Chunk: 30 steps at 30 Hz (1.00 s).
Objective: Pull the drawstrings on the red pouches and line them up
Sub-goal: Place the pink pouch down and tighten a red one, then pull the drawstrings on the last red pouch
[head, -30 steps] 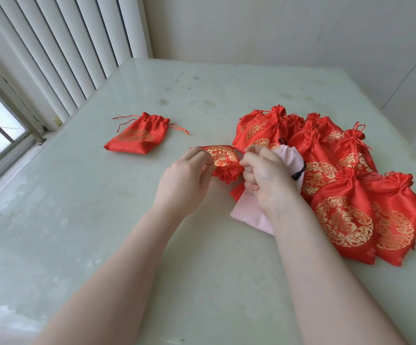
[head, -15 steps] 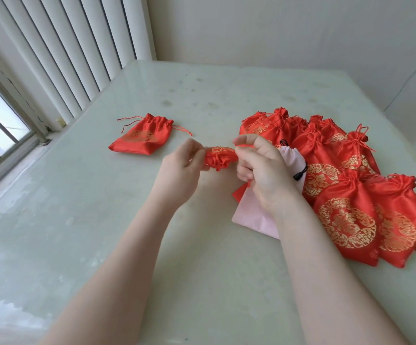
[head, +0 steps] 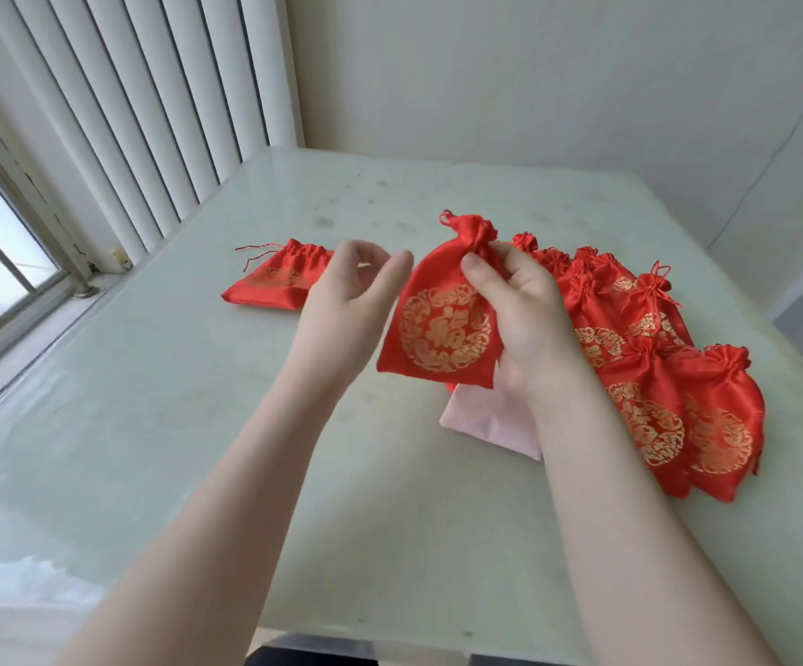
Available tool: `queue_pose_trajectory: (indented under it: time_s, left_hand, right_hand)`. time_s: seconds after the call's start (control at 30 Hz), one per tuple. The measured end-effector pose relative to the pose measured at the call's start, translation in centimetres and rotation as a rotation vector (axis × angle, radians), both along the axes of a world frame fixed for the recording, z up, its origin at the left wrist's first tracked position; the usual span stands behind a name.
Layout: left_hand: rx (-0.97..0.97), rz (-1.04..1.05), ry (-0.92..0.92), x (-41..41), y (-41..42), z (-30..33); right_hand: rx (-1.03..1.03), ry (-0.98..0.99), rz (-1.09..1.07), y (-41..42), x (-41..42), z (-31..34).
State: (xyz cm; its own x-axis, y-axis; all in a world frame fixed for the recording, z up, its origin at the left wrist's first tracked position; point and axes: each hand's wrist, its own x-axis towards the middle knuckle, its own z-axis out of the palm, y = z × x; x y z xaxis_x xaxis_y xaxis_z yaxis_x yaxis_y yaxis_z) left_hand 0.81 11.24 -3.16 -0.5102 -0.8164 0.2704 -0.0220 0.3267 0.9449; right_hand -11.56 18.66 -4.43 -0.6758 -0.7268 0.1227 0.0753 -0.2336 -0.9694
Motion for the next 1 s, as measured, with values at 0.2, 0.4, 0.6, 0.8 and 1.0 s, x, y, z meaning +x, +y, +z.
queue_pose_trajectory:
  time_s: [0.2,0.4,0.6,0.8,1.0]
  left_hand:
    - [0.017,-0.393,-0.178,-0.8,2.6,-1.6]
    - [-0.261,-0.435,-0.652,-2.8,4.1,-5.2]
    - [-0.328,-0.477,-0.676,-3.4,4.4,-5.8]
    - [-0.043,-0.585,-0.475,-1.7,1.6,-4.7]
    - [-0.238,0.087,-0.518,-0.7,-6.7,-4.9]
  right_hand:
    - [0.136,0.001,-0.129,2.6,-1.2,-0.2]
    - [0.739,0.764,-0.550,4.3,-3.0,-2.1]
    - [0.647,0.939,-0.501,2.6,-2.6,-2.0]
    - [0.584,1.009,-0.567,0.1,-1.2,-2.3]
    - [0.507,0.984,-0.436,-3.4,-0.3,-2.2]
